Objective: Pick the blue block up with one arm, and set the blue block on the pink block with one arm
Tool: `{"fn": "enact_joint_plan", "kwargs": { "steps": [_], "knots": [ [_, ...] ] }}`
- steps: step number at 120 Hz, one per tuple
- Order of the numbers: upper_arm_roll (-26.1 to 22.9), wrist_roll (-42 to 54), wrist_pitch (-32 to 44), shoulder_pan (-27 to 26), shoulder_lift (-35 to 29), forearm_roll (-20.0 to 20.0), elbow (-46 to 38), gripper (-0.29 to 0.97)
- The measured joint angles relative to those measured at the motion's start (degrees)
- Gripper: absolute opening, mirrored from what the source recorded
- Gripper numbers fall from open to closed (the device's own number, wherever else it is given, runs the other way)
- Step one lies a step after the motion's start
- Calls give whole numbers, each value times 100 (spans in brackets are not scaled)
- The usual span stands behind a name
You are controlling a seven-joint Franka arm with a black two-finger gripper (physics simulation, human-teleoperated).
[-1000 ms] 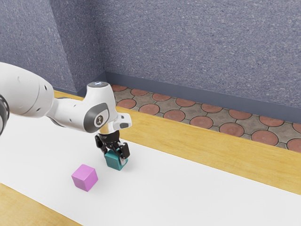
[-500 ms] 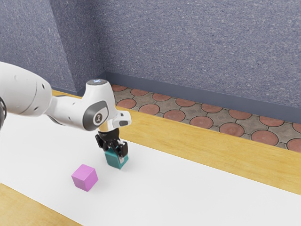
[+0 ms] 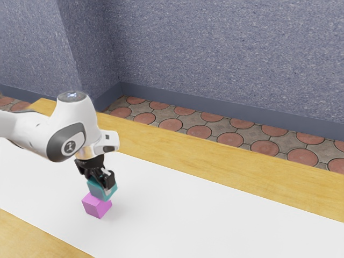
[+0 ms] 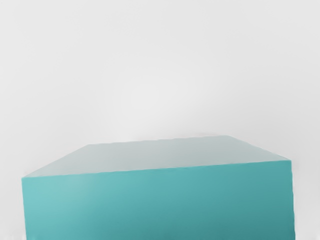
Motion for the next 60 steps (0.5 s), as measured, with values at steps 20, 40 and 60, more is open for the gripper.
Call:
{"fn": "enact_joint_plan", "kwargs": {
  "steps": [20,40,60],
  "knots": [
    [-47,-117,43,156,-295,30,-229,35],
    [-40,-190,62,233,-443,-62,-467,35],
    [-31,-167,38,270,-554,-247,-510,35]
  ]
}}
